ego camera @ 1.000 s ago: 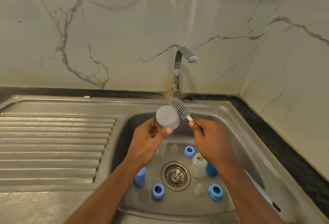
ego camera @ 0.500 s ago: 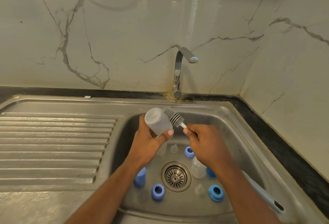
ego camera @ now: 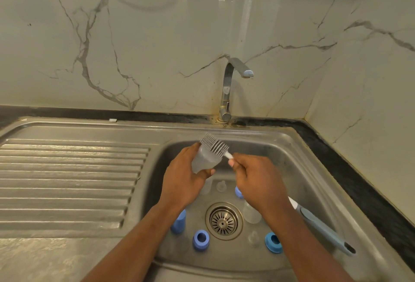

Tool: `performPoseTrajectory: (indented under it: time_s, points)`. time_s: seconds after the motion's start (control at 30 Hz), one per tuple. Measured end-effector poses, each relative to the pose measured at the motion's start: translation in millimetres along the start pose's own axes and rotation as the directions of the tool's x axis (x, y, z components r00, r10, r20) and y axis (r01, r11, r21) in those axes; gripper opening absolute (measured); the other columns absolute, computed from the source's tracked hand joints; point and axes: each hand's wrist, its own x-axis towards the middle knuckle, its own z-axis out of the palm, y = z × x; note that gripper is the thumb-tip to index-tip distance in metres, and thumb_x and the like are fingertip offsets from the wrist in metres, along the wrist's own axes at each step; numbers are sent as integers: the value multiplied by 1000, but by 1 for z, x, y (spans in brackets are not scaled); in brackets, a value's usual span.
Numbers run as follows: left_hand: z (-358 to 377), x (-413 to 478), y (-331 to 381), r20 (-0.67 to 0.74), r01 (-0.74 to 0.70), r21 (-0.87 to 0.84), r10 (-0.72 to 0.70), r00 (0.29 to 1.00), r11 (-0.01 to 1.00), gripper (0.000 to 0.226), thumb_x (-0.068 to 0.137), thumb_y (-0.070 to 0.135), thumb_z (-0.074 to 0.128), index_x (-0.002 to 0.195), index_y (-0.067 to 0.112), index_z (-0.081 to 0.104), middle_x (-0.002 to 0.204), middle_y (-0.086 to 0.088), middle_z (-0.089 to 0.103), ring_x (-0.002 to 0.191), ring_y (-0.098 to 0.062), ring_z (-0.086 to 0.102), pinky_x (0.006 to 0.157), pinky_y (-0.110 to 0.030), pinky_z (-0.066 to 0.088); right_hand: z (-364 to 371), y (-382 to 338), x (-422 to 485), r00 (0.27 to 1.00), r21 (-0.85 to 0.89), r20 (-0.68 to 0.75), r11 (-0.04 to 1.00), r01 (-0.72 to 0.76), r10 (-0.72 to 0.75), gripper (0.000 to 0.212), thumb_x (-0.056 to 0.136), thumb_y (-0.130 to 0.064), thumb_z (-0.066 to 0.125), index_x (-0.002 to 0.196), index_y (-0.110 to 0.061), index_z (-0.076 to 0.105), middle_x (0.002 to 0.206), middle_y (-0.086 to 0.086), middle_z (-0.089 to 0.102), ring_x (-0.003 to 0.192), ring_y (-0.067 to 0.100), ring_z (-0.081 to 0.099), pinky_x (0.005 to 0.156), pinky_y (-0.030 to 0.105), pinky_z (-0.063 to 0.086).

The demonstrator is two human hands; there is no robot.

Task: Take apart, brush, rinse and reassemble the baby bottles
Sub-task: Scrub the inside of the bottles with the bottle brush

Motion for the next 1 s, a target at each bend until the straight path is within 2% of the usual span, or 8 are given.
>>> performPoseTrajectory:
  time_s: [0.1,0.3,0.5,0.57,0.67,0.73,0.87,1.0]
  points:
    - [2,-3,6,20,-73,99,72,997,992,71,80,37,81,142,30,48,134,13,57,117,-10,57,97,-30,48,-4,4,2,998,32,-24,998,-58,59,27,100,-31,50,75,-23,58,53,-6,47,53,12,51,55,36,42]
    - [-9,4,3,-51,12,96,-7,999,995,61,77,38,82,133,28,58,126,11,64,114,-14,61,96,-40,52,-3,-1,-2,994,23,66,996,90,-92,32,96,-36,47,66,-26,45,53,-6,48,52,13,47,51,35,38]
    - [-2,-4,8,58,-169,290,159,986,942,73,82,41,77,146,30,45,139,11,54,124,-14,53,93,-30,47,-5,10,3,998,33,-17,998,-52,53,37,99,-30,51,63,-29,43,51,-6,43,49,11,40,52,33,35]
    - [-4,-2,6,9,-114,262,115,993,958,69,80,43,79,141,30,50,135,10,58,119,-15,57,93,-35,52,-6,8,1,1000,53,16,999,11,-12,40,99,-30,51,61,-31,40,50,-7,43,49,11,41,51,31,34]
    - [-11,6,-1,-50,22,106,-17,999,994,63,76,42,82,133,29,59,125,9,65,113,-15,62,96,-39,51,0,-1,-3,988,-3,92,992,123,-122,28,98,-35,48,72,-27,55,57,-8,50,55,13,48,51,30,34]
    - [-11,8,-5,-39,10,52,-8,999,999,63,74,44,82,131,31,60,120,11,67,108,-12,63,94,-39,53,3,-1,-1,995,-22,52,996,91,-90,24,99,-33,50,80,-24,60,59,-8,50,57,12,48,52,30,33]
    - [-1,1,-1,18,-81,69,80,997,994,71,75,45,82,138,32,53,125,14,63,109,-8,61,92,-35,53,-2,8,3,998,37,-33,998,-46,47,31,99,-30,51,69,-24,49,52,-5,43,50,13,41,51,32,34]
    - [-7,5,-1,-75,-45,-12,44,996,999,56,73,37,86,124,30,62,114,15,67,102,-9,63,89,-37,54,-4,4,-1,999,64,30,998,25,-27,34,98,-30,52,65,-30,45,51,-7,45,50,12,44,51,35,37]
